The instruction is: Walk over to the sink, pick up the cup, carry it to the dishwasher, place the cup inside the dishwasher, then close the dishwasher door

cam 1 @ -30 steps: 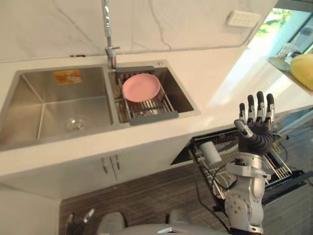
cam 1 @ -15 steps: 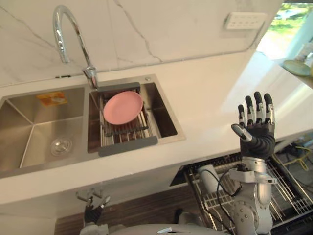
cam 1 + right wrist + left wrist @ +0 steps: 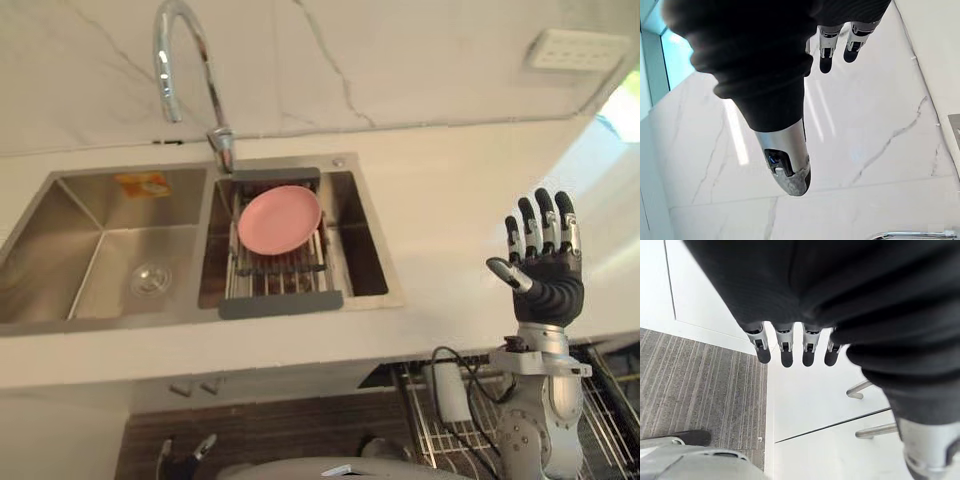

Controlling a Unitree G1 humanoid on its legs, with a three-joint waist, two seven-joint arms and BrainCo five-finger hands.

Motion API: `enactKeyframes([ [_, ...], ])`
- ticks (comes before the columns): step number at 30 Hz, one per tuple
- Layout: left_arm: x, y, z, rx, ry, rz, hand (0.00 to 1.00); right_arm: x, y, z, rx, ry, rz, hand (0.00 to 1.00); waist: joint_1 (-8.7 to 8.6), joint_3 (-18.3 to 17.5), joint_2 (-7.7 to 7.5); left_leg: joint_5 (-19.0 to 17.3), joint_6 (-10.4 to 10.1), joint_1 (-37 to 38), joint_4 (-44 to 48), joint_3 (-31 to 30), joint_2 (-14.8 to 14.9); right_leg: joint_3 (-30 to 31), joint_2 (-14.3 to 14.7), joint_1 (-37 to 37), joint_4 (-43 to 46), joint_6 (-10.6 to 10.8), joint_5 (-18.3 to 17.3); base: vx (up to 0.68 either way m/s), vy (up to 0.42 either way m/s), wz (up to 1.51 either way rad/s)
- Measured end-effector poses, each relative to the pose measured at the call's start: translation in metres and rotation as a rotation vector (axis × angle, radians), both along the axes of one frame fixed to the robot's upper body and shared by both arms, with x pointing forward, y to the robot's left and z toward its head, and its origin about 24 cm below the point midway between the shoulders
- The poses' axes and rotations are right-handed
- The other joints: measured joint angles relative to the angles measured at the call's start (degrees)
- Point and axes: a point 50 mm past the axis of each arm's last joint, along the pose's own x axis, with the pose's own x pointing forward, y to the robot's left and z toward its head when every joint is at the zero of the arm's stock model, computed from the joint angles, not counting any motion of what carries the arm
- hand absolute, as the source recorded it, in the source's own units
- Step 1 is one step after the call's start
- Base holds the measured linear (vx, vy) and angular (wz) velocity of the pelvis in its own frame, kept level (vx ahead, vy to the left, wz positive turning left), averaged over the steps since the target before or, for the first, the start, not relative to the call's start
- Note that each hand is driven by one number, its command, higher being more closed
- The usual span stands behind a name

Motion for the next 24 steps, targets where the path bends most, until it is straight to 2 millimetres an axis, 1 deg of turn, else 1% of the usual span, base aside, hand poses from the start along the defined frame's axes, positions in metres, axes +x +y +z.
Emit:
enactKeyframes([
  [4,0.002,0.0,0.0,0.006,0.005,-0.058,0.0,0.001,0.0,0.0,-0.08,0.026,-0.063,0.0,-0.49,0.01,-0.12,0.09,-0.15,-0.13,-0.48,0.12,-0.1,0.2,0.02,-0.19,-0.2,0.03,0.21,-0.04,-0.006,0.04],
  [6,0.004,0.002,0.001,0.014,0.005,-0.087,0.0,0.003,0.003,0.001,-0.169,0.046,-0.104,0.0,-0.97,0.19,-0.6,0.08,-0.19,-0.03,-0.67,0.37,-0.24,0.55,0.02,-0.3,-0.57,-0.08,0.77,-0.05,0.005,-0.06],
  [9,0.007,0.004,0.002,0.025,0.004,-0.116,0.0,0.007,0.007,0.004,-0.278,0.057,-0.141,0.0,-0.85,0.49,-1.38,-0.03,-0.35,0.59,-0.68,1.36,-0.36,1.51,0.13,-0.3,-0.93,-0.13,1.48,-0.06,0.006,-0.14],
  [10,0.005,0.013,0.0,0.041,0.037,-0.129,0.0,0.018,0.017,0.014,-0.381,0.04,-0.112,0.0,-0.71,0.85,-2.87,-2.01,-1.85,0.7,-0.65,1.58,-1.36,3.33,-0.02,0.06,-4.15,0.33,5.18,-0.01,0.002,-0.06],
  [16,0.006,0.013,0.0,0.042,0.035,-0.128,0.0,0.019,0.018,0.016,-0.378,0.025,-0.109,0.0,-0.65,0.88,-2.83,-2.07,-1.77,0.15,-0.43,1.3,-1.35,3.03,-0.04,0.09,-4.71,0.45,5.43,-0.01,-0.002,0.02],
  [19,0.006,0.013,0.0,0.043,0.031,-0.119,0.0,0.022,0.019,0.019,-0.375,0.009,-0.107,0.0,-0.26,0.97,-2.74,-2.12,-1.69,-1.32,0.33,1.26,-1.35,2.76,0.1,0.13,-7.18,0.49,7.05,-0.03,-0.005,0.01],
  [20,0.007,0.015,0.001,0.044,0.026,-0.108,0.0,0.023,0.019,0.02,-0.375,0.006,-0.105,0.0,0.15,1.19,-2.72,-2.11,-1.69,-1.44,0.36,1.2,-1.36,2.68,0.23,0.62,-8.49,0.48,7.82,-0.03,-0.003,0.01],
  [22,0.008,0.016,0.001,0.047,0.022,-0.098,0.0,0.026,0.02,0.017,-0.379,0.022,-0.102,0.0,0.57,1.49,-2.81,-2.12,-1.68,-1.3,0.4,1.07,-1.37,2.12,0.34,1.97,-10.45,0.62,8.71,-0.02,0.001,0.07],
  [24,0.009,0.018,0.001,0.051,0.021,-0.096,0.0,0.033,0.024,0.014,-0.446,0.053,-0.102,0.0,0.85,1.6,-2.99,-2.12,-1.68,-1.32,0.39,0.76,-1.4,1.69,0.39,2.69,-11.68,0.65,9.26,-0.02,0.003,0.07],
])
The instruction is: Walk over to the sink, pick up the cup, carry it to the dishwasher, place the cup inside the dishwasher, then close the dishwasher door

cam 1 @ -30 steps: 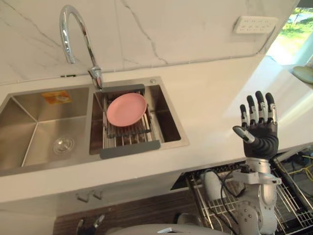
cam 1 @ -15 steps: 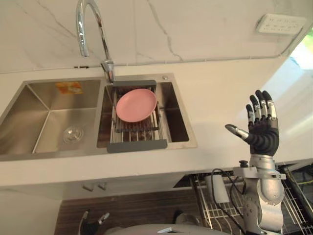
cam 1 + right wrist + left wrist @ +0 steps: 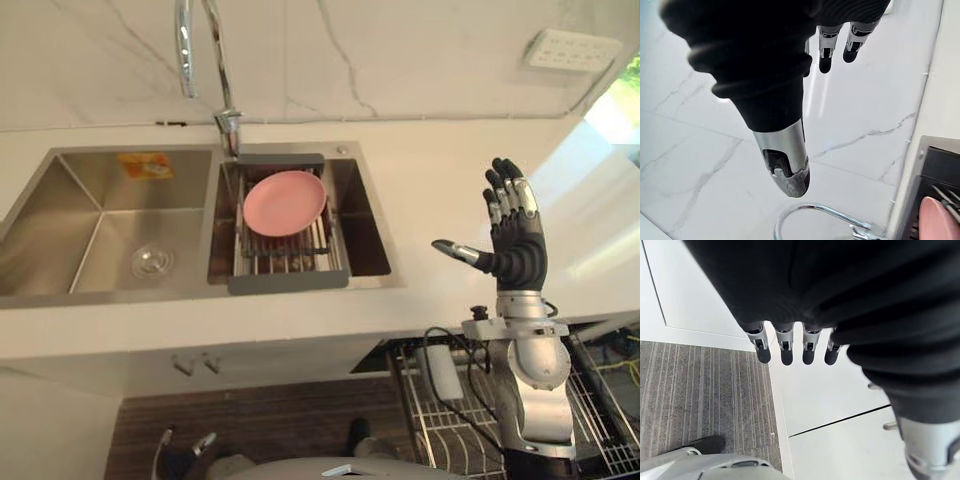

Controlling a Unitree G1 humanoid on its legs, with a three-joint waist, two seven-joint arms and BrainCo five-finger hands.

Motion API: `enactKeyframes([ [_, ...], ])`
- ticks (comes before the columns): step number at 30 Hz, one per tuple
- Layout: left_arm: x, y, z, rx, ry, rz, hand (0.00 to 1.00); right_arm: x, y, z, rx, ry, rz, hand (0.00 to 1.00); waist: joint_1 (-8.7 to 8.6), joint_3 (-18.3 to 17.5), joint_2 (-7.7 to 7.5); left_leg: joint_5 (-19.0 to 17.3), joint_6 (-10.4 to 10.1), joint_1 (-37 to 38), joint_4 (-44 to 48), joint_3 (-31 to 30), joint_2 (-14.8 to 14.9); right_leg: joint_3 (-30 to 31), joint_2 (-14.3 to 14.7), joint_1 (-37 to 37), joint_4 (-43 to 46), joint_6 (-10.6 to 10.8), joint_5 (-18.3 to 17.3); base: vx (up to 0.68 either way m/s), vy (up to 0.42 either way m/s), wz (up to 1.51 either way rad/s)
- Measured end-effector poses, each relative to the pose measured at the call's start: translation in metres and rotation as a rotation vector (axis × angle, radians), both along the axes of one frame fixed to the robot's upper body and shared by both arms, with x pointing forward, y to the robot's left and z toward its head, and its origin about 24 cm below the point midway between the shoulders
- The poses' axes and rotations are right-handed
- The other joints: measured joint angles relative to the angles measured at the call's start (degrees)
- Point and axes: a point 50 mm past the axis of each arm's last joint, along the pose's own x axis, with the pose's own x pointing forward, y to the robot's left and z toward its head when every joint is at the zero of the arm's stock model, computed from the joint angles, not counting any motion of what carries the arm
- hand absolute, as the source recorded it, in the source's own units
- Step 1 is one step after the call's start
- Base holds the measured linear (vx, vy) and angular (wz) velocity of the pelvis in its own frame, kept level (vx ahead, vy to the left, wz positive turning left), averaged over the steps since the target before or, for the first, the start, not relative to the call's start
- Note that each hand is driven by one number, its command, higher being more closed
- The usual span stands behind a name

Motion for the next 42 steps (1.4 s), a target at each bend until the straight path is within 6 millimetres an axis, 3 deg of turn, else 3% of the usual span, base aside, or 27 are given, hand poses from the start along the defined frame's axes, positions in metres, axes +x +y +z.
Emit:
enactKeyframes([
  [3,0.003,0.003,0.0,0.004,-0.001,0.014,0.0,0.013,0.018,0.01,-0.286,-0.026,-0.016,0.0,0.65,0.08,-0.15,0.08,-0.07,-0.31,-0.11,-0.42,-0.06,-0.17,0.26,0.4,-1.63,-0.05,1.22,0.0,0.0,0.0],
  [8,0.01,0.013,0.003,0.023,-0.014,0.038,0.0,0.042,0.031,0.035,-0.621,-0.115,-0.105,0.0,1.61,0.18,-0.34,0.33,-0.16,-0.27,-0.35,-1.53,-0.05,-1.79,0.44,2.17,-3.24,-0.05,1.7,-0.01,0.001,0.13],
  [14,0.007,0.019,0.003,0.041,0.01,0.053,0.0,0.069,0.038,0.034,-0.911,-0.105,-0.134,0.0,3.32,0.1,-0.59,0.65,-0.24,-0.65,-1.11,-3.16,-0.06,-3.54,0.63,3.21,-4.24,0.09,1.78,0.0,0.0,0.15],
  [21,0.006,0.019,0.002,0.05,0.039,0.022,0.0,0.098,0.038,0.019,-1.103,-0.005,-0.11,0.0,4.59,-0.11,-1.11,0.99,-0.29,-1.85,-1.12,-5.12,-0.08,-5.08,0.57,3.23,-4.26,0.1,1.78,0.0,0.005,0.13],
  [25,0.007,0.023,0.004,0.062,0.032,0.017,0.0,0.109,0.03,-0.006,-1.17,0.115,-0.085,0.0,5.25,-0.43,-2.07,1.88,-0.08,-2.09,-1.62,-6.1,-0.5,-6.37,0.13,3.27,-4.27,0.11,1.8,-0.02,0.011,0.14],
  [31,0.008,0.03,0.006,0.082,0.032,0.013,0.0,0.113,0.028,-0.03,-1.252,0.194,-0.032,0.0,5.77,-0.68,-3.18,3.46,0.5,-2.16,-3.11,-7.34,-1.8,-7.19,-1.03,3.25,-4.31,0.48,2.49,-0.05,0.024,0.09],
  [42,0.006,0.032,0.006,0.08,0.042,0.007,0.0,0.117,0.016,-0.044,-1.28,0.254,-0.068,0.0,7.26,-0.7,-3.7,5.42,0.65,-3.09,-4.65,-8.97,-2.26,-8.59,-1.45,2.96,-4.65,0.4,2.67,-0.04,0.009,0.08],
])
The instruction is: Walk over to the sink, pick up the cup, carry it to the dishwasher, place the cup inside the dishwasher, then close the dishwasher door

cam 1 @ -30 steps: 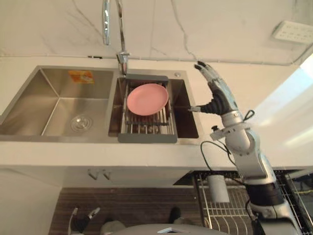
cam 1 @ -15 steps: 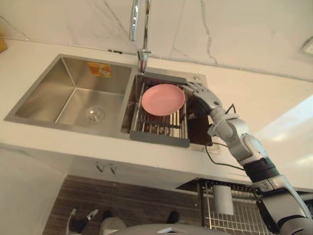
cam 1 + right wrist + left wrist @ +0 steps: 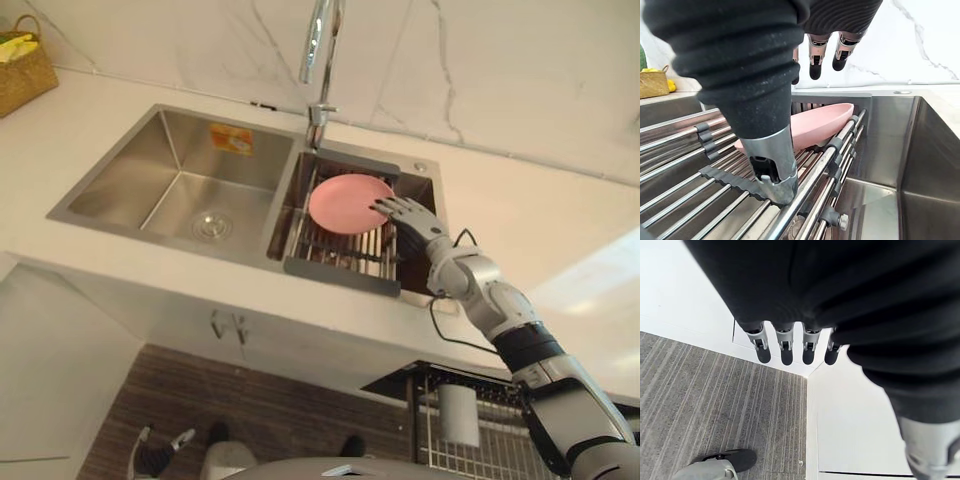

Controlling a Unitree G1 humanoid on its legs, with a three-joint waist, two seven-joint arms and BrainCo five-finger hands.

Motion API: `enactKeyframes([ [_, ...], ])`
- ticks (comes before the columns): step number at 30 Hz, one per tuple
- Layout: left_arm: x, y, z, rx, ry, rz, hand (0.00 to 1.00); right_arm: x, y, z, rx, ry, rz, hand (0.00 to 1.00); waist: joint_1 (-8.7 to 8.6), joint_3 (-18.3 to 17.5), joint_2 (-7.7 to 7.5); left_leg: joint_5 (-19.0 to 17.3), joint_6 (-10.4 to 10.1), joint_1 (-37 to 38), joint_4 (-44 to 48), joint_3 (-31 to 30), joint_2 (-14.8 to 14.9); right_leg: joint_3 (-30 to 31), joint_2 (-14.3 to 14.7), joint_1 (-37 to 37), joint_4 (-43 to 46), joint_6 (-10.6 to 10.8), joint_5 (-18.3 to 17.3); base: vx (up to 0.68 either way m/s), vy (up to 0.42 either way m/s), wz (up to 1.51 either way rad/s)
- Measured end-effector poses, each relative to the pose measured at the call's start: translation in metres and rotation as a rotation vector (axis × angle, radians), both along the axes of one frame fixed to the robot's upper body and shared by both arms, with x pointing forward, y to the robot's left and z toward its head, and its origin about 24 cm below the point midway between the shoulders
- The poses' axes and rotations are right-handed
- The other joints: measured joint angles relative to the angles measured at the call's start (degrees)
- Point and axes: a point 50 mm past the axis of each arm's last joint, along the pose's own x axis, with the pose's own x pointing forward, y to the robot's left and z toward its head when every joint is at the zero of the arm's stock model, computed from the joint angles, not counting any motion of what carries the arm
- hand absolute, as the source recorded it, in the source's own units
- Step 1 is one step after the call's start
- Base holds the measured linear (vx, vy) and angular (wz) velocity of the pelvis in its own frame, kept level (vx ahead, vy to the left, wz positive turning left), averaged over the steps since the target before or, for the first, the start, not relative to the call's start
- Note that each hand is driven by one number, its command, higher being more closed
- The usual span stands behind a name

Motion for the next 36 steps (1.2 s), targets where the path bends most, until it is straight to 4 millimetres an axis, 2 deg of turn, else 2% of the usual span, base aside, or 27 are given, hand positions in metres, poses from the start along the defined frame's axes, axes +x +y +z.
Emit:
enactKeyframes([
  [10,0.0,0.001,0.003,0.007,-0.019,-0.002,0.0,0.003,-0.009,-0.012,0.029,-0.011,-0.076,0.0,0.9,0.0,-0.01,0.48,0.23,-0.81,-0.29,-1.6,-0.49,-1.54,-0.4,0.16,0.34,0.18,0.11,0.0,0.006,0.07],
  [16,-0.002,0.003,0.003,0.009,-0.017,0.011,0.0,0.005,-0.012,-0.012,0.058,-0.028,-0.111,0.0,0.79,0.0,-0.01,0.86,0.23,-1.21,-0.35,-2.88,-0.58,-2.54,-0.43,0.46,0.34,0.18,0.1,-0.02,0.002,0.08],
  [19,-0.004,0.005,0.004,0.014,-0.017,0.029,0.0,0.006,-0.017,-0.018,0.074,-0.003,-0.137,0.0,1.54,0.0,-0.01,1.13,0.22,-1.47,-0.37,-3.27,-0.59,-2.79,-0.42,0.45,0.34,0.17,0.11,-0.04,0.002,0.08],
  [26,-0.007,0.006,0.003,0.016,-0.009,0.033,0.0,0.008,-0.029,-0.015,0.211,-0.024,-0.203,0.0,2.54,0.05,-0.18,1.78,0.21,-2.75,-0.47,-4.74,-0.68,-4.43,-0.41,0.51,0.34,0.16,0.09,-0.03,0.002,0.12],
  [31,-0.008,0.007,0.004,0.019,-0.012,0.042,0.0,0.009,-0.038,-0.018,0.238,-0.013,-0.249,0.0,3.41,0.17,-0.76,1.85,0.19,-2.8,-0.52,-4.84,-0.7,-4.48,-0.41,0.52,0.35,0.16,0.08,0.0,0.0,0.0],
  [36,-0.009,0.013,0.006,0.032,-0.017,0.071,0.0,0.009,-0.038,-0.019,0.238,-0.011,-0.248,0.0,3.55,0.59,-1.55,1.9,0.18,-2.95,-0.52,-5.55,-0.79,-4.81,-0.43,0.59,0.36,0.16,0.08,0.0,0.001,0.03],
])
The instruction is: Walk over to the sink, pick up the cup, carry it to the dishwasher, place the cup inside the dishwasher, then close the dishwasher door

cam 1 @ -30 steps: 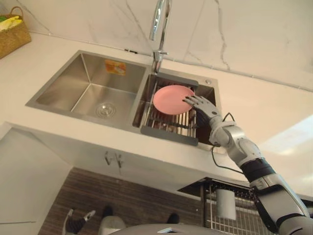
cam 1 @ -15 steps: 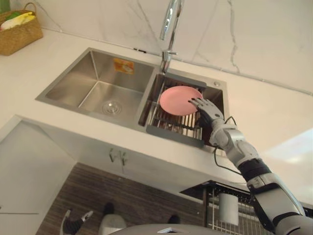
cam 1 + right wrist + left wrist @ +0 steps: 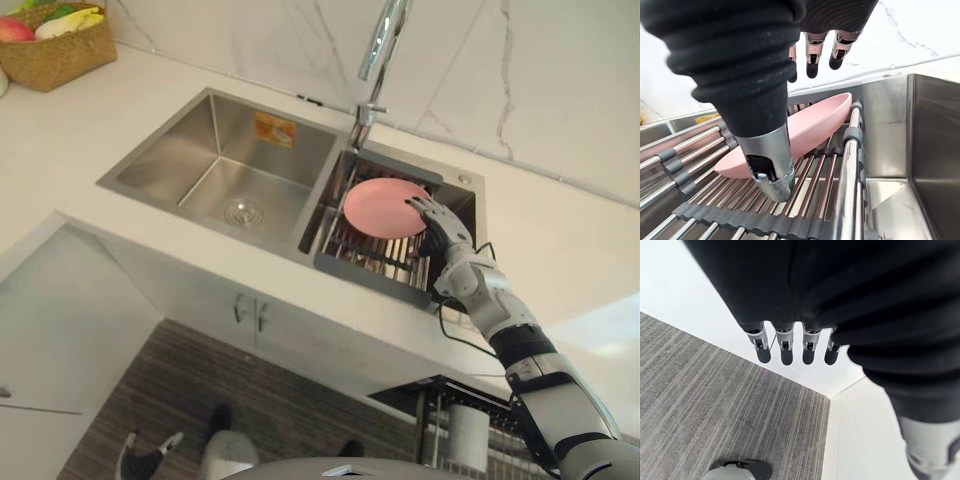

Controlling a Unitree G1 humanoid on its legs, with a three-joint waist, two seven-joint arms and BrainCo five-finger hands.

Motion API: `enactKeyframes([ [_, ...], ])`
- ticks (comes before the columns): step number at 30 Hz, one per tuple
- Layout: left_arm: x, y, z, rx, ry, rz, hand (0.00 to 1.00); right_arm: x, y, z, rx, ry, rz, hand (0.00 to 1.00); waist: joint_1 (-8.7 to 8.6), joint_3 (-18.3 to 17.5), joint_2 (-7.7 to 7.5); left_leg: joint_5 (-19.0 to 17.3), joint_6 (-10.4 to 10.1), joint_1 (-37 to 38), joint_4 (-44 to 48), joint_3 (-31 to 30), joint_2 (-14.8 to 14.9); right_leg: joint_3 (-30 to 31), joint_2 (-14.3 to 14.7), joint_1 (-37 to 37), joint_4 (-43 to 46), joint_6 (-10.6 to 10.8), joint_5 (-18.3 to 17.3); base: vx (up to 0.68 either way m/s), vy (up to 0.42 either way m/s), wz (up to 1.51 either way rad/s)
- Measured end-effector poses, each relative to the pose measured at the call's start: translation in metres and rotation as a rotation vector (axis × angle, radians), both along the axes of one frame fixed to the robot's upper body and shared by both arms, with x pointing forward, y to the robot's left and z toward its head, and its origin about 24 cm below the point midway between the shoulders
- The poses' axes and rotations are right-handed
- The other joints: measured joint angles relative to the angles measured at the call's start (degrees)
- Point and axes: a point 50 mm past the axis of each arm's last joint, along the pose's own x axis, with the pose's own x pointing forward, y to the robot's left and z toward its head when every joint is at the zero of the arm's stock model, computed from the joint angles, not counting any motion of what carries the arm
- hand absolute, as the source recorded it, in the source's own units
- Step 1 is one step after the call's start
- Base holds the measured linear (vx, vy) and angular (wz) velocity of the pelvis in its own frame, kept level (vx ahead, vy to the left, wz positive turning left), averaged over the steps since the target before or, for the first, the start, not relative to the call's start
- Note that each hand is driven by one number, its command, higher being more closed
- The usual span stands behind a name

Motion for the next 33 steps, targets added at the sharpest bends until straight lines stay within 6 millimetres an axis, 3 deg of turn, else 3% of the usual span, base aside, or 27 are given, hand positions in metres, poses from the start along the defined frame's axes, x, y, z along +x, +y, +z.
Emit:
enactKeyframes([
  [24,-0.001,0.012,0.005,0.033,-0.017,0.032,0.0,-0.001,-0.011,-0.016,0.018,0.07,-0.041,0.0,3.08,0.5,-2.97,1.16,-0.03,-1.51,-1.15,-1.36,-0.11,-1.23,-0.01,-0.22,0.01,0.06,-0.5,-0.01,0.002,0.03],
  [33,0.007,0.022,0.012,0.067,-0.049,0.015,0.0,0.009,-0.009,0.0,0.016,0.031,-0.038,0.0,3.83,1.6,-4.71,1.16,-0.04,-1.76,-1.15,-1.41,-0.11,-1.19,0.04,-0.34,0.02,-0.1,-0.62,0.0,0.0,0.0],
])
